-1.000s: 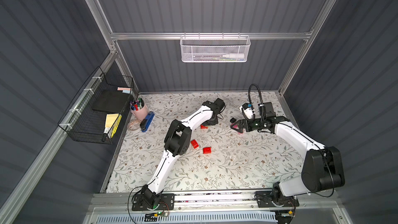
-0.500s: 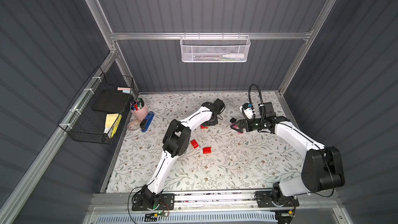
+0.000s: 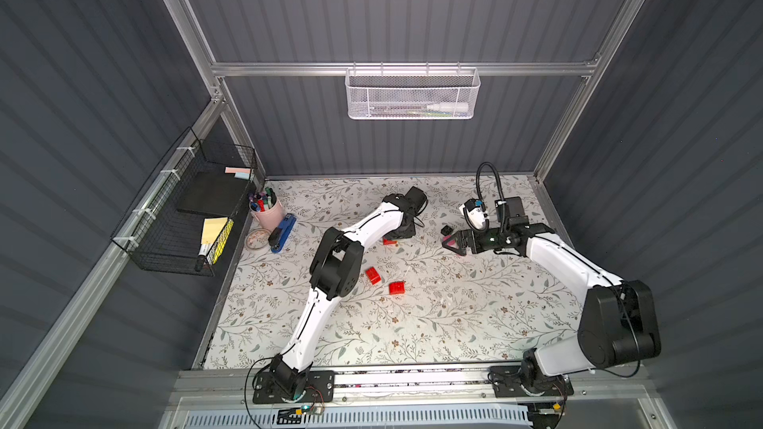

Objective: Assemble the letter s with lego
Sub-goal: Assemble the lego brick with the lego brick.

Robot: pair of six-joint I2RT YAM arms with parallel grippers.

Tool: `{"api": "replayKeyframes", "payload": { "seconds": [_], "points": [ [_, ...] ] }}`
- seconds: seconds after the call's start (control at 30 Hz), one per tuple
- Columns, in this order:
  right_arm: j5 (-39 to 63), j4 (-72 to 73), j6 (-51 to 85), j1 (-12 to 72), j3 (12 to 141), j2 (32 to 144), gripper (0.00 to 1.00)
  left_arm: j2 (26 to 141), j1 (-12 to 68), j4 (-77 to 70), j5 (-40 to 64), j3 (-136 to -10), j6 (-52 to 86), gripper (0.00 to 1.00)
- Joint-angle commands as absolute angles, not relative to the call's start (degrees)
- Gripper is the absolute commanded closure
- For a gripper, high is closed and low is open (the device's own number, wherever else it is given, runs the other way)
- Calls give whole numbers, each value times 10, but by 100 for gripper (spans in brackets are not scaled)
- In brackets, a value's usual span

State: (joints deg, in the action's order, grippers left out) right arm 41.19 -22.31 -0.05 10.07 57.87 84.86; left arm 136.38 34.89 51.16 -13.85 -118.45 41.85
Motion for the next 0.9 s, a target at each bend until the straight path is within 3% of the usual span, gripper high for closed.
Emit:
{"api": "replayKeyframes", "payload": {
  "seconds": [0.0,0.87],
  "points": [
    [423,-223,-6,98,576,844,1,1390,337,538,-109,-1177,402,54],
    [427,-226,-5,98,584,842,1,1344,337,535,-142,-1205,354,41]
  ]
}}
